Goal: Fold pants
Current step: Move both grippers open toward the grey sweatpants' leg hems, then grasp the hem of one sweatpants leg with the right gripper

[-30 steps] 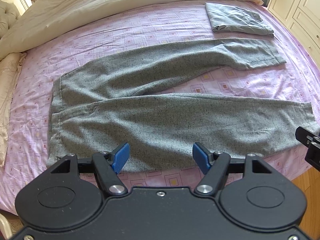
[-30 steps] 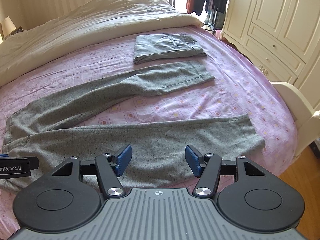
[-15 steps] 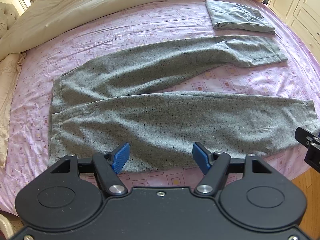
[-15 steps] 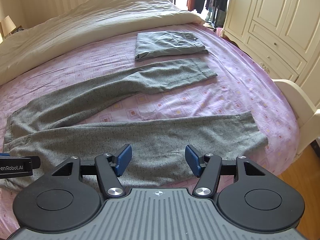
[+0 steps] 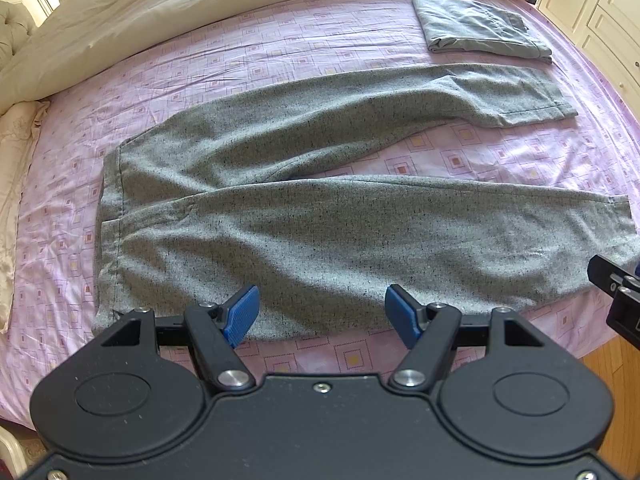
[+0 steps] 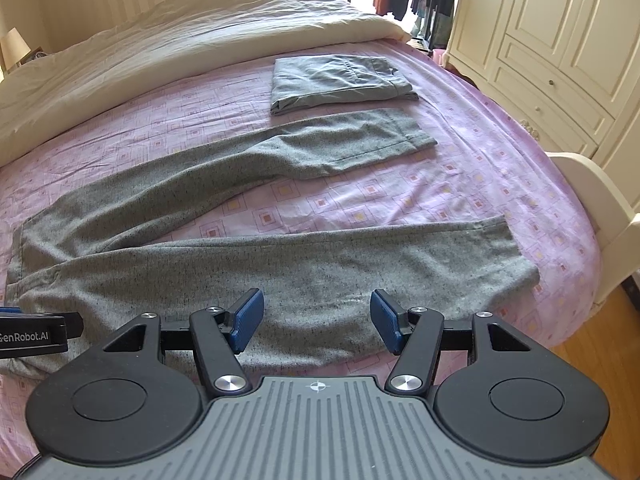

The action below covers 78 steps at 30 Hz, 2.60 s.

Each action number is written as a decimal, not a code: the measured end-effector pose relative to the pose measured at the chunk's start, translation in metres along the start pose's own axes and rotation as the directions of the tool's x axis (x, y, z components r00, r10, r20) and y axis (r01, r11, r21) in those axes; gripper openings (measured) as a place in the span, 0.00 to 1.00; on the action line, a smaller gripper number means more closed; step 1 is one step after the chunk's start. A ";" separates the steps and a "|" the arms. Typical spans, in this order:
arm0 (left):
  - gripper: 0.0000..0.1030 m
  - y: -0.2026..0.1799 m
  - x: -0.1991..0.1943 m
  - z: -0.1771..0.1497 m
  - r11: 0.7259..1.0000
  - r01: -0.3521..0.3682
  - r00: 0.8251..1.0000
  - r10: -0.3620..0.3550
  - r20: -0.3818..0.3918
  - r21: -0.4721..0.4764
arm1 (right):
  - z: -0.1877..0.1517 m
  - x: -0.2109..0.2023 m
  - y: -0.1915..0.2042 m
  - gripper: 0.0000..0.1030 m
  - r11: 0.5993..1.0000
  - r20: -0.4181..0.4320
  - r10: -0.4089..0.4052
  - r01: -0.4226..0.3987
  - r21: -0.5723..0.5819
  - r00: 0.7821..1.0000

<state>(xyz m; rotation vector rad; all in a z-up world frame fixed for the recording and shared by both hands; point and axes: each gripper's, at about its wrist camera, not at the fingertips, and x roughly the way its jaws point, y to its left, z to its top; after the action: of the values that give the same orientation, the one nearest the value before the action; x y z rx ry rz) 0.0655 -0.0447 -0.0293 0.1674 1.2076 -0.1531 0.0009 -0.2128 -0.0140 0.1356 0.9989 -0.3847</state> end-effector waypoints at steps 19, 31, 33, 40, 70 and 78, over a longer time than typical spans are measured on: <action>0.69 -0.020 0.031 0.007 0.998 0.031 0.997 -0.028 -0.070 0.048 | -0.011 0.027 -0.044 0.46 0.992 -0.068 -0.065 0.072 0.103 0.996; 0.69 -0.090 0.042 0.015 0.999 -0.047 0.994 0.045 -0.098 -0.024 | 0.007 0.080 -0.168 0.44 0.994 -0.056 -0.099 0.101 0.041 0.994; 0.69 -0.108 0.046 0.015 0.998 -0.051 0.992 0.047 -0.114 -0.041 | 0.014 0.094 -0.193 0.44 0.995 -0.070 -0.085 0.088 0.038 0.994; 0.69 -0.158 0.050 0.014 0.992 -0.089 0.987 0.077 -0.138 -0.085 | 0.041 0.157 -0.262 0.44 1.000 -0.129 -0.028 0.028 -0.001 0.991; 0.69 -0.194 0.051 0.033 0.955 -0.208 0.969 0.171 -0.181 -0.211 | 0.111 0.269 -0.291 0.07 0.972 -0.190 0.194 -0.215 -0.095 0.962; 0.69 -0.185 0.055 0.032 0.948 -0.220 0.965 0.177 -0.195 -0.228 | 0.074 0.203 -0.323 0.15 0.974 -0.113 0.223 -0.226 -0.010 0.968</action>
<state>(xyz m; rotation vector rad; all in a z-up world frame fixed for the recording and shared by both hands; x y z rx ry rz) 0.0762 -0.2335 -0.0783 0.0834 1.3630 0.1937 0.0360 -0.5839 -0.1236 0.2492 1.0849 -0.1592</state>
